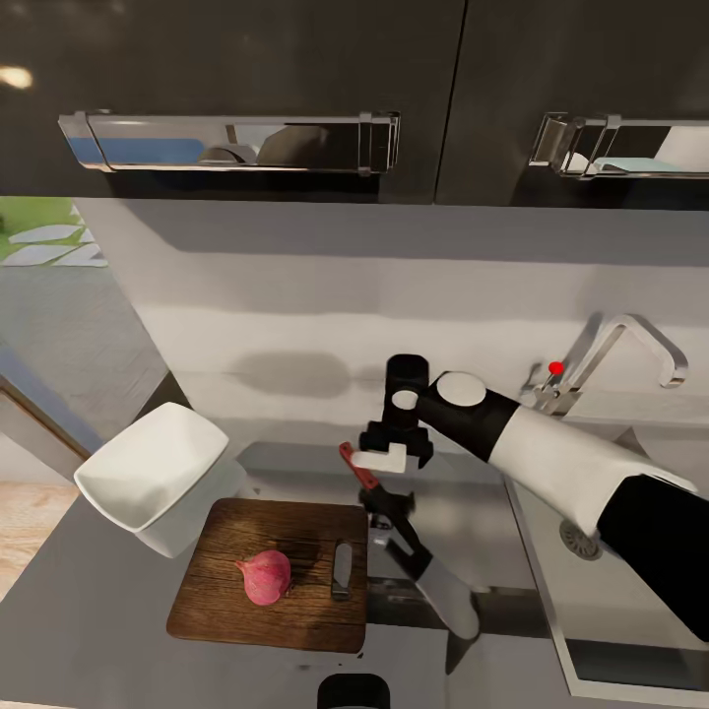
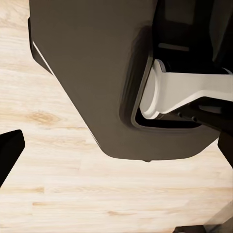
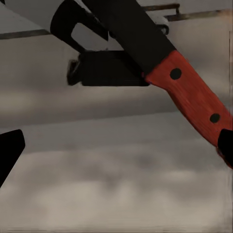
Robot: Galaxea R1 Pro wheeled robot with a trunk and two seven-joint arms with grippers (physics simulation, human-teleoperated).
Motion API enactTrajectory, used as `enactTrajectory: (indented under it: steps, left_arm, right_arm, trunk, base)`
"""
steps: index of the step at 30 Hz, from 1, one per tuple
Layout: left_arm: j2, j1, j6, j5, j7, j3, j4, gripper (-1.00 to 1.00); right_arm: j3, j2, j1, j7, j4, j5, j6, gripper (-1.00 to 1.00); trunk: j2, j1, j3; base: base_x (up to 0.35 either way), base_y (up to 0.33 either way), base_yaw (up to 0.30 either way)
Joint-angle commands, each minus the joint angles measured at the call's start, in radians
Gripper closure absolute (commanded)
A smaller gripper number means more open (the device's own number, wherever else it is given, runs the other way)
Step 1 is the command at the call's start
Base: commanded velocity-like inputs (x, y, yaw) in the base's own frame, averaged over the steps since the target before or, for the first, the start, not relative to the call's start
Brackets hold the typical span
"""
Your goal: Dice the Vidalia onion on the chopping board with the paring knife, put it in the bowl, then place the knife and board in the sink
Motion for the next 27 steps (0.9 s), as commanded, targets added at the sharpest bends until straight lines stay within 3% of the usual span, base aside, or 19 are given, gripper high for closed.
enactTrajectory:
  steps: [1,4,7,9,13,23,27]
  left_arm:
    - [0.000,-0.002,-0.007,0.010,-0.005,-0.006,0.005,-1.00]
    - [0.000,-0.002,-0.007,0.010,-0.005,-0.006,0.005,-1.00]
    - [0.000,-0.002,-0.007,0.010,-0.005,-0.006,0.005,-1.00]
    - [0.000,-0.002,-0.007,0.010,-0.005,-0.006,0.005,-1.00]
    - [0.000,-0.002,-0.007,0.010,-0.005,-0.006,0.005,-1.00]
    - [0.001,-0.002,-0.007,0.010,-0.005,-0.006,0.005,-1.00]
    - [0.001,-0.002,-0.007,0.010,-0.005,-0.006,0.005,-1.00]
  right_arm:
    - [0.001,0.002,-0.001,-0.002,-0.001,0.004,-0.007,-1.00]
    - [-0.032,0.027,-0.001,-0.007,0.004,0.007,-0.009,-1.00]
    - [-0.167,0.065,-0.001,-0.009,0.037,0.011,-0.029,-1.00]
    - [-0.191,0.070,-0.001,-0.010,0.045,0.023,-0.051,-1.00]
    - [-0.206,0.074,-0.001,-0.010,0.059,0.048,-0.067,-1.00]
    - [-0.209,0.091,-0.001,-0.007,0.061,0.055,-0.053,-1.00]
    - [-0.204,0.095,-0.001,-0.007,0.061,0.083,-0.048,-1.00]
  trunk:
    - [-0.002,0.001,-0.002]
    - [-0.002,0.001,-0.002]
    - [-0.002,0.001,-0.002]
    - [-0.002,0.001,-0.002]
    - [-0.002,0.001,-0.002]
    - [-0.002,0.001,-0.002]
    - [-0.002,0.001,-0.002]
  base:
    - [0.000,0.000,0.000]
    - [0.000,0.000,0.000]
    - [0.000,0.000,0.000]
    - [0.000,0.000,0.000]
    - [0.000,0.000,0.000]
    - [0.000,0.000,0.000]
    - [0.000,0.000,0.000]
